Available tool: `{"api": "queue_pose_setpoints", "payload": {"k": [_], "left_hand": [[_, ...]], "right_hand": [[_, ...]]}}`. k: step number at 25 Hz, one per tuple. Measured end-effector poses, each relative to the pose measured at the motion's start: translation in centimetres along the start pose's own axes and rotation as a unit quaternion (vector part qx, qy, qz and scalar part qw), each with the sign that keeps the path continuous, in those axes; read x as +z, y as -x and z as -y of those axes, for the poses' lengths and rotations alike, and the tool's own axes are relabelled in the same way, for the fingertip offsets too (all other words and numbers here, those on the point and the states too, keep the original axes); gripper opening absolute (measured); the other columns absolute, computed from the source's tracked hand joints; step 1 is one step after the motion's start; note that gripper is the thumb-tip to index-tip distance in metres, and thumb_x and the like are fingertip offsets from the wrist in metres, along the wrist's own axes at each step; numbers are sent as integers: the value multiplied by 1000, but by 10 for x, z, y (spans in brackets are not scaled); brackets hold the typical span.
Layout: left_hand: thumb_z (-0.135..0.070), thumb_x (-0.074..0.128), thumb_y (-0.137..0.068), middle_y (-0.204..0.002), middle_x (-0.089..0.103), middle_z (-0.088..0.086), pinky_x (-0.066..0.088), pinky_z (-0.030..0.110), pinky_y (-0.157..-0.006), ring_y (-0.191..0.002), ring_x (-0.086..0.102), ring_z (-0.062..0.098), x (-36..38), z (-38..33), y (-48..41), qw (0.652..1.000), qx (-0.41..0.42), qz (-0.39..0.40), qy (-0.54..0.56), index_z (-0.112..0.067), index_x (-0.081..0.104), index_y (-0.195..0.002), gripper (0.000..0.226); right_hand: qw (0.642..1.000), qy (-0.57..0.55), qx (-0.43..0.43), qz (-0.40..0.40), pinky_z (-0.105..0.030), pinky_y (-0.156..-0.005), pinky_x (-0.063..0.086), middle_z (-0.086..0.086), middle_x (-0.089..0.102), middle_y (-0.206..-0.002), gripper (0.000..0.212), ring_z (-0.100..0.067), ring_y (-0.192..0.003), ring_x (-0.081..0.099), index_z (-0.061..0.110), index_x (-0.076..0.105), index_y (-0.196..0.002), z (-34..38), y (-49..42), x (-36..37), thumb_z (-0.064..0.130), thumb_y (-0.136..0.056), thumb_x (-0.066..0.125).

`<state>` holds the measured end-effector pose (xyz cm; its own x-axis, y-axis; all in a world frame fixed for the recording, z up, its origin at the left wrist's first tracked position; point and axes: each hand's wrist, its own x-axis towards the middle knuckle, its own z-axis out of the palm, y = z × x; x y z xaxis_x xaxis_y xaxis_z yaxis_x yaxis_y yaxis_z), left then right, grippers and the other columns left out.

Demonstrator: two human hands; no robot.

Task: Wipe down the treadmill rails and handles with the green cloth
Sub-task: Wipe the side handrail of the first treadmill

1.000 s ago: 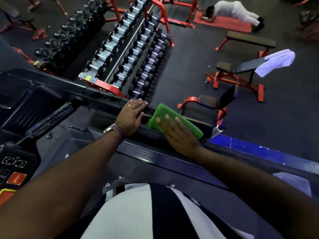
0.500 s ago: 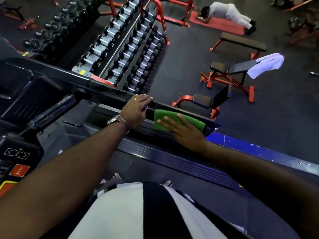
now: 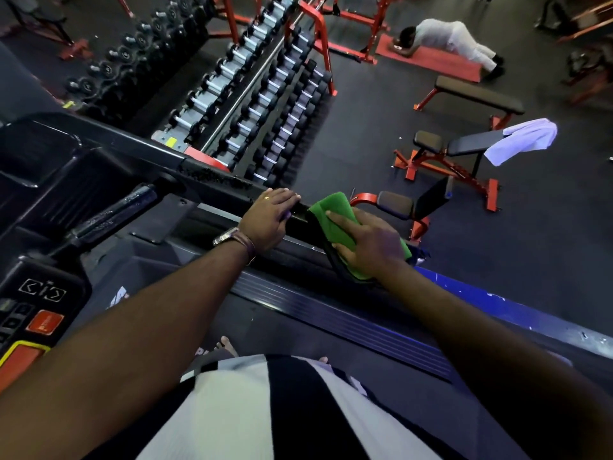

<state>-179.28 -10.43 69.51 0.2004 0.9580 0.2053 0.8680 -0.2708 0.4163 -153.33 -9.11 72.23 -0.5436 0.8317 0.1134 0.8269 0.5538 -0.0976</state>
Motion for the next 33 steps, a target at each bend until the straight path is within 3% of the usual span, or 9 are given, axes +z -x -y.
{"api": "queue_pose_setpoints", "payload": {"k": [5, 9, 13, 18, 19, 21, 23, 26, 33], "left_hand": [[-22, 35, -88, -134, 55, 15, 28, 47, -110, -131, 44, 34, -6, -1, 0, 999, 8, 32, -12, 0, 54, -131, 52], [-36, 40, -93, -139, 49, 19, 29, 49, -113, -135, 37, 35, -12, 10, 6, 997, -48, 29, -57, 3, 50, -133, 57], [-24, 65, -88, -137, 52, 16, 31, 48, -111, -135, 38, 34, -15, 12, 5, 997, -76, 12, -11, 2, 53, -131, 51], [-22, 65, -88, -139, 50, 16, 22, 38, -114, -135, 37, 34, -12, 6, 0, 994, -105, 16, -18, 0, 51, -133, 52], [-22, 65, -88, -139, 49, 16, 21, 36, -114, -136, 36, 34, -10, 6, 0, 994, -110, 10, -16, 0, 51, -134, 52], [-21, 65, -88, -141, 49, 13, 19, 33, -114, -138, 33, 30, -9, 8, -2, 993, -122, 0, -2, -2, 50, -135, 52], [-24, 66, -88, -144, 46, 9, 17, 33, -116, -141, 28, 26, -9, 9, -2, 992, -130, 5, 3, -6, 50, -136, 53], [-37, 63, -89, -150, 36, 11, 17, 47, -118, -144, 19, 30, -10, 14, 2, 988, -150, 8, -41, -13, 47, -139, 58], [-30, 40, -101, -153, 32, 9, 13, 49, -116, -145, 16, 31, -26, 40, 14, 984, -163, -6, -76, -19, 44, -142, 43]], "right_hand": [[973, -121, 85, 178, -38, -96, 48, 2, 59, -135, 74, -25, -117, 58, 56, 37, -138, 10, -51, -23, 79, -70, 57], [923, -183, 137, 310, -37, -113, 35, -4, 51, -146, 93, -25, -130, 50, 28, 53, -139, -20, -72, -18, 90, -71, 40], [871, -238, 148, 403, -23, -90, 39, -20, 49, -144, 61, -32, -131, 48, 0, 55, -134, -2, -103, -34, 50, -102, 38], [872, -75, 205, 439, -7, -98, 30, 31, 42, -139, 38, 1, -120, 46, 43, 55, -132, -9, -115, -8, 33, -107, 29], [889, -76, 85, 444, -5, -93, 35, 26, 47, -137, 39, -2, -115, 47, 38, 56, -131, -14, -106, 4, 43, -104, 28], [901, -123, -39, 415, -4, -95, 32, 3, 48, -146, 57, -13, -122, 50, 18, 51, -139, -13, -104, 20, 53, -100, 29], [898, -187, 3, 400, 4, -88, 26, -6, 45, -148, 45, -20, -133, 44, 8, 43, -143, 2, -117, 3, 30, -107, 29], [855, -325, 57, 399, -15, -88, 34, 0, 52, -141, 49, -19, -129, 49, 17, 49, -141, 16, -119, -19, 46, -104, 36], [986, -50, 36, 153, -46, -86, 46, -15, 56, -125, 50, -38, -108, 56, 25, 49, -128, 54, -83, -2, 60, -97, 31]]}}
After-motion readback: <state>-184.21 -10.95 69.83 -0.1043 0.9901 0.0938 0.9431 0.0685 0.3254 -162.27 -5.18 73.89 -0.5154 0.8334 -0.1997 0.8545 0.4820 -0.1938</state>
